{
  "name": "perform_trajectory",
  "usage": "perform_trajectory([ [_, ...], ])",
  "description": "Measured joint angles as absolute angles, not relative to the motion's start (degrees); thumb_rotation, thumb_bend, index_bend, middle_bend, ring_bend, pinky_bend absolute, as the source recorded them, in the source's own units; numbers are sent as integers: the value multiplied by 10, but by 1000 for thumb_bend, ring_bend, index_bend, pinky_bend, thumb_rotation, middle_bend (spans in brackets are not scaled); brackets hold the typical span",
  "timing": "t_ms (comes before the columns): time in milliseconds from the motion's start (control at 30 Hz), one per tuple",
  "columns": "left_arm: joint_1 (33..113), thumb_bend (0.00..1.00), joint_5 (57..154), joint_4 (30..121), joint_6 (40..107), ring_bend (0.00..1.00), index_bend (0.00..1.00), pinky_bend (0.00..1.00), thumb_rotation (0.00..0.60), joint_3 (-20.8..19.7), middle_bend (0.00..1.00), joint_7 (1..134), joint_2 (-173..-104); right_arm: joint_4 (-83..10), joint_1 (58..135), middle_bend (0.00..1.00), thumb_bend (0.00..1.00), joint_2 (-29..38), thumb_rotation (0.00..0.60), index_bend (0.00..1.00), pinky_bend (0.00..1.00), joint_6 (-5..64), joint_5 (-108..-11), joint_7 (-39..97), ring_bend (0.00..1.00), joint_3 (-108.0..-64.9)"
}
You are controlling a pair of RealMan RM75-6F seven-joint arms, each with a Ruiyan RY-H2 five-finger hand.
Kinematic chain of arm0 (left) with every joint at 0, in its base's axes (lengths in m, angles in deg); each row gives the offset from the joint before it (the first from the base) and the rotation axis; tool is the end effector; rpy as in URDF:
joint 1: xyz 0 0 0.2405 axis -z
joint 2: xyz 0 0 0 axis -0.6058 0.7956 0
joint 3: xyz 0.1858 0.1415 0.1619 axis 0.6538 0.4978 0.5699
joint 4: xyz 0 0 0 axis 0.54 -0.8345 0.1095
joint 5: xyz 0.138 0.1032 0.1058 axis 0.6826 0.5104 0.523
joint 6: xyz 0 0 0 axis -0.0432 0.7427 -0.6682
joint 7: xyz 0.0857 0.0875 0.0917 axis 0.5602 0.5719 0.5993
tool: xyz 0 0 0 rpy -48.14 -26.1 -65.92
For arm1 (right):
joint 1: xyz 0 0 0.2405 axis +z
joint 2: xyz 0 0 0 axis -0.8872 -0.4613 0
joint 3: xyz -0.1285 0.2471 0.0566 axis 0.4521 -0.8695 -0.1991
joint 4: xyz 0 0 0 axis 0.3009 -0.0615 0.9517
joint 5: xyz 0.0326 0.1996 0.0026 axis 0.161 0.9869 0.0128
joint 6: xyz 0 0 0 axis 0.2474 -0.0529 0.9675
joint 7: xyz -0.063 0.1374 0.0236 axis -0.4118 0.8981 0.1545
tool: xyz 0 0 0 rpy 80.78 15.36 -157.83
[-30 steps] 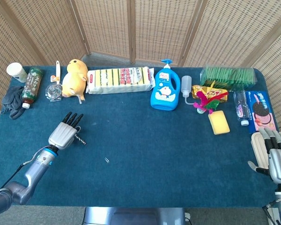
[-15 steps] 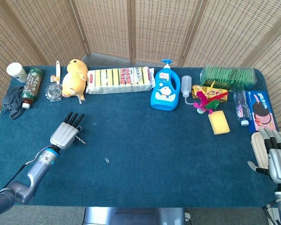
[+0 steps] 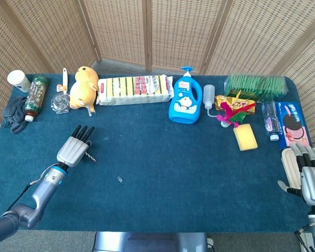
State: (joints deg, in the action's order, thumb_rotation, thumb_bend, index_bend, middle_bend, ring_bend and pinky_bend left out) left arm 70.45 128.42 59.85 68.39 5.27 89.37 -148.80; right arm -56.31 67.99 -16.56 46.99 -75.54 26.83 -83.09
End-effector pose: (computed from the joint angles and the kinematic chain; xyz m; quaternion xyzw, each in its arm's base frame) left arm -0.2873 0.3554 -0.0077 -0.8083 -0.1666 -0.2296 0.5160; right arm -0.3406 -0.2079 0.1978 0.5562 -0.4074 0.3768 0.6186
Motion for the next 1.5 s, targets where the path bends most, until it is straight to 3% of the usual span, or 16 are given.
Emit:
perform_trajectory([
  [1067, 705, 747, 1276, 597, 694, 11, 544, 76, 600, 56, 0, 930, -1495, -564, 679, 0, 67, -168, 600, 0, 0, 473, -757, 271, 0, -831],
  [1500, 708, 747, 1297, 635, 729, 15, 545, 86, 600, 54, 0, 948, -1453, -565, 679, 0, 68, -169, 600, 0, 0, 473, -758, 272, 0, -831],
])
